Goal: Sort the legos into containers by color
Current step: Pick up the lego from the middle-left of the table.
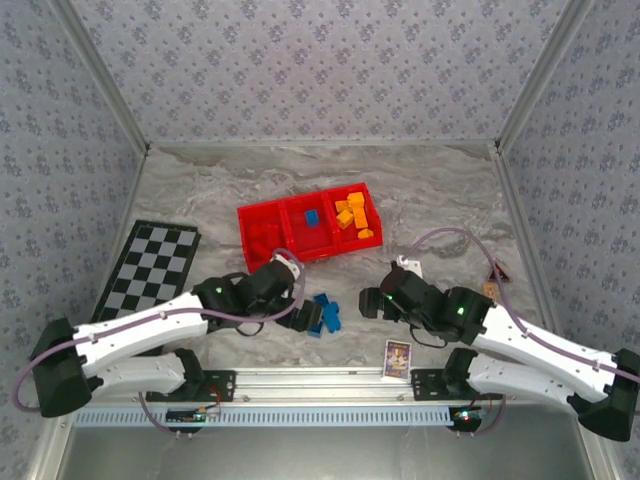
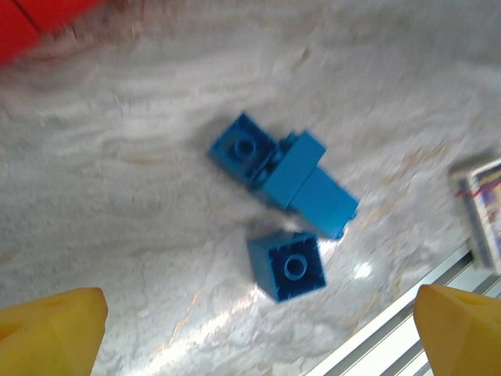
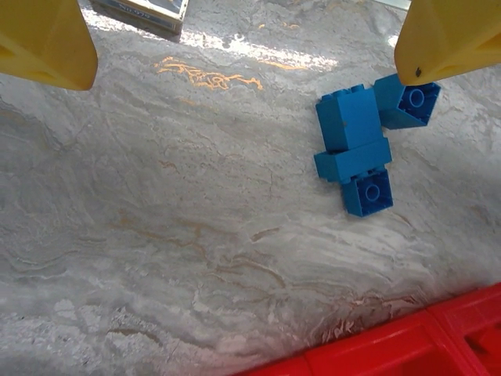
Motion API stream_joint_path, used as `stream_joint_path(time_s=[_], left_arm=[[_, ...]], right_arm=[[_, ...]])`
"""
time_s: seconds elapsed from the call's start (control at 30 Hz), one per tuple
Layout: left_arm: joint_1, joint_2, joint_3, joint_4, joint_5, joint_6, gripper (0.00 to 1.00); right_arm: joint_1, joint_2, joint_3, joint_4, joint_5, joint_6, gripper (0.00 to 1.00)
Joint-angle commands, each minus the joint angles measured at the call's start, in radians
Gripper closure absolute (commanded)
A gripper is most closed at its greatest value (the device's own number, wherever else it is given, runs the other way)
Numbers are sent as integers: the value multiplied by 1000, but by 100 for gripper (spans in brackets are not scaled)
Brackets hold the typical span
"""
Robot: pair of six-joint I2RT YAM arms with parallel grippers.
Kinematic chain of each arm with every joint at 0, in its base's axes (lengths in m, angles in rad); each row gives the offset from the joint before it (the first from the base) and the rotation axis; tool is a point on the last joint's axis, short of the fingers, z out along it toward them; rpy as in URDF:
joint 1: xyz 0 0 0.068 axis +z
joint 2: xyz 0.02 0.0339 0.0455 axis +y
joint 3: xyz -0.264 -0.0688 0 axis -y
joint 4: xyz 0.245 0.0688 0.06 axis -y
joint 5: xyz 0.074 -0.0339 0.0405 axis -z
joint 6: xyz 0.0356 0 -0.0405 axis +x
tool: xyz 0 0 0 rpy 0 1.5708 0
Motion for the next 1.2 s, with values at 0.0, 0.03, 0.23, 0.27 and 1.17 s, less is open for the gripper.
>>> stream_joint_path(time_s=[0.0, 0.03, 0.23, 0.27, 1.17], left_arm=[[-55, 90, 74, -107, 1, 30, 0], [-74, 126, 98, -121, -13, 27, 0], [-124, 312, 220, -187, -66, -38, 4], [-127, 338, 235, -184, -55, -46, 6], [-114, 617, 304, -152, -14, -118, 50]], right_arm=[[-13, -33, 33, -47, 44, 11, 0], [-15, -44, 30, -53, 47, 14, 0], [-20, -100, 1, -75, 54, 51, 0], [-20, -109, -3, -80, 52, 55, 0], [-24, -181, -45, -113, 52, 79, 0]])
